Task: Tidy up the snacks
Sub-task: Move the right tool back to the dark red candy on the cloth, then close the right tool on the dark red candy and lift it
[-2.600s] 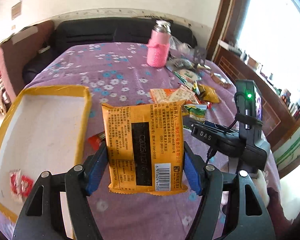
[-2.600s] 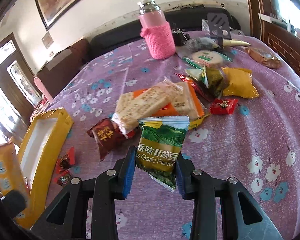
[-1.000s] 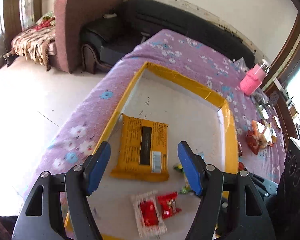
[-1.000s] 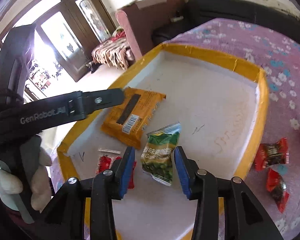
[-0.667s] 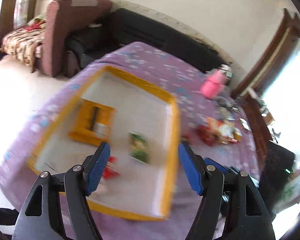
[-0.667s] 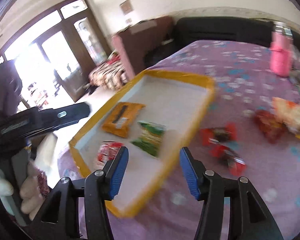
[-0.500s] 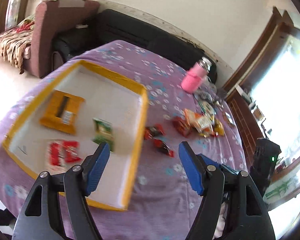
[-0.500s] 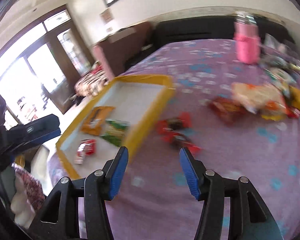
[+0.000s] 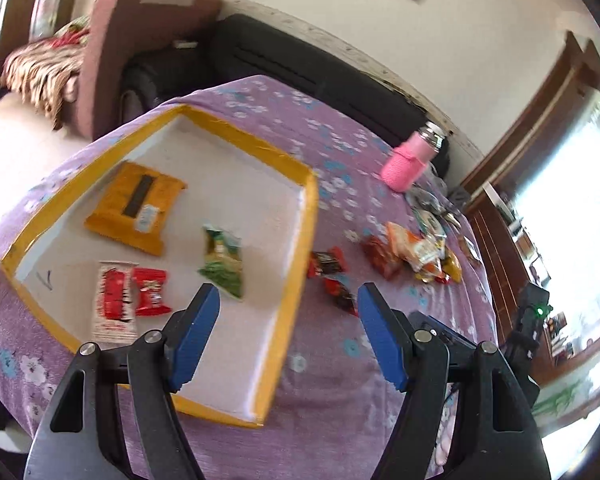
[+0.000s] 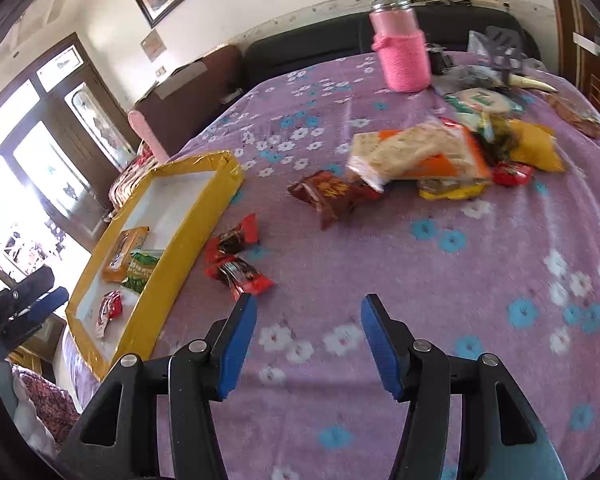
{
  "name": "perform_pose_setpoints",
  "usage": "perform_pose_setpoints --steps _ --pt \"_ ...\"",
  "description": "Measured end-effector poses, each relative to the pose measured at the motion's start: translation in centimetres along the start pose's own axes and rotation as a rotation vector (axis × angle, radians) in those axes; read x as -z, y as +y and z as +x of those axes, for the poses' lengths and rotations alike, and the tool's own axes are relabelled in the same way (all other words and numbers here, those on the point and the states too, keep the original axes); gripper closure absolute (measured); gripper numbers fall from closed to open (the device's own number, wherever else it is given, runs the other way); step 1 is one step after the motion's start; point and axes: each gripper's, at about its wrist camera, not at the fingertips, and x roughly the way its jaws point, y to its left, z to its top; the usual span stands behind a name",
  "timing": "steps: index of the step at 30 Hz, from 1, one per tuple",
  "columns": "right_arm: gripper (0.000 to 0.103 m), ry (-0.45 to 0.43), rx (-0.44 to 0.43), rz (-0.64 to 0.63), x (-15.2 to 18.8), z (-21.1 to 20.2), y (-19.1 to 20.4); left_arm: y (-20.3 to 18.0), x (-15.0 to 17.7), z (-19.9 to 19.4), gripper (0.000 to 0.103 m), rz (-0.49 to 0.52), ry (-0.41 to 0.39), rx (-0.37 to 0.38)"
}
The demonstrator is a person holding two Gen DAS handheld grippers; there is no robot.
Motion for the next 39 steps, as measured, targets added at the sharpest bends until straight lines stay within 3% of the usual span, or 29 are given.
perform_pose_setpoints --steps 5,11,12,13,16,21,23,24,25,28,34,39 --pt "0.049 0.049 -0.007 -0.005 -2.7 5.1 3.1 1.6 0.2 0.0 0.032 -0.009 0.010 0.003" --pt "0.057 0.083 0.082 -0.025 -6.5 11.2 6.5 2.3 0.4 -0.4 0.032 0.010 0.005 0.009" --pt "0.062 0.104 0.095 -0.046 -6.7 12.2 7.2 2.4 0.3 -0.5 0.032 0.012 0.005 0.008" --pt "0.073 0.127 0.113 -0.069 -6.6 12.9 7.6 2.4 0.2 -0.5 0.032 0.018 0.005 0.011" --pt "0.084 0.152 0.174 -0.174 -5.5 12.6 8.8 2.5 0.1 -0.5 0.032 0.032 0.005 0.020" --pt "0.081 0.231 0.186 -0.234 -1.7 8.0 6.6 1.6 0.4 0.0 0.032 0.069 0.024 0.052" --pt "0.081 0.193 0.111 -0.190 -1.3 5.1 4.6 0.7 0.9 0.3 0.032 0.097 0.035 0.069" --pt "0.073 0.144 0.078 -0.144 -1.3 3.0 2.9 0.2 1.0 0.6 0.032 0.108 0.042 0.073" --pt "0.063 0.117 0.086 -0.118 -1.5 1.9 1.9 -0.2 1.2 0.7 0.032 0.119 0.051 0.076" --pt "0.062 0.037 0.145 -0.060 -2.4 0.0 -1.1 -1.5 1.8 1.2 0.032 0.152 0.069 0.088" --pt "0.057 -0.053 0.091 0.072 -5.4 2.4 -2.9 -3.8 3.3 1.8 0.032 0.241 0.123 0.078" --pt "0.050 -0.033 0.118 -0.005 -8.7 6.4 -1.1 -4.4 3.7 1.8 0.032 0.269 0.132 0.075"
